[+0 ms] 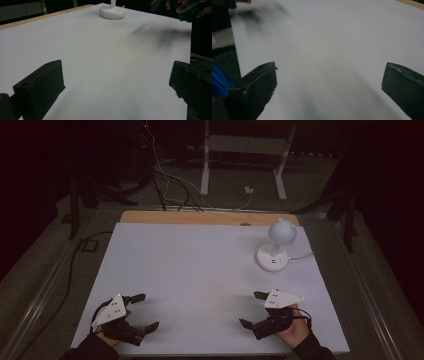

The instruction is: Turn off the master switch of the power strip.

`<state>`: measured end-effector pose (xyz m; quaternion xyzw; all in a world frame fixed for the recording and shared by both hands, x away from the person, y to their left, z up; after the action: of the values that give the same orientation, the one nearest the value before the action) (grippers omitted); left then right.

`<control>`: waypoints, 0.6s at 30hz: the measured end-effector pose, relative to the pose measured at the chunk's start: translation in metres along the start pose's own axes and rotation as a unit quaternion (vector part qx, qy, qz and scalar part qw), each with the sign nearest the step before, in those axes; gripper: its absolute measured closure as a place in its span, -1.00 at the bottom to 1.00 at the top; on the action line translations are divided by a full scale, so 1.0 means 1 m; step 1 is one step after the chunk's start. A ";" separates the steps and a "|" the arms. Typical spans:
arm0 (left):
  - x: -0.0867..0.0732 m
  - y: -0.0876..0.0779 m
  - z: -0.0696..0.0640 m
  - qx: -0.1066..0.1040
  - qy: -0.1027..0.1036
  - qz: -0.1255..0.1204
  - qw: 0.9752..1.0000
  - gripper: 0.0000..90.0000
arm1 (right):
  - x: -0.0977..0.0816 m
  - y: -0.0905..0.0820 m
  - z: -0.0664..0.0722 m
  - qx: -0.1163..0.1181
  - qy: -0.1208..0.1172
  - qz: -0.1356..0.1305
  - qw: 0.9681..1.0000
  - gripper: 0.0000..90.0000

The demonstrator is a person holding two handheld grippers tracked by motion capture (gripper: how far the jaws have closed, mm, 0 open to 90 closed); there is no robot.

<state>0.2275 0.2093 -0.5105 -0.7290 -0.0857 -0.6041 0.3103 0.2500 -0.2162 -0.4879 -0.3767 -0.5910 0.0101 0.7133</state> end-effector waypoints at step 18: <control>0.000 0.000 0.000 0.002 0.000 -0.002 1.000 -0.99 | 0.023 -0.013 -0.012 -0.008 0.000 -0.020 1.000 -1.00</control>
<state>0.2274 0.2095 -0.5101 -0.7281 -0.0883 -0.6043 0.3111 0.2619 -0.2216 -0.4618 -0.3707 -0.5984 -0.0092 0.7102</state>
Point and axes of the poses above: each handheld gripper's, and its own axes: y roughly forward along the jaws, x roughly out of its top, z roughly to its left, the point moved 2 cm from there along y, roughly forward along the jaws, and after that the axes turned 1 degree about -y, right-handed, at the moved point
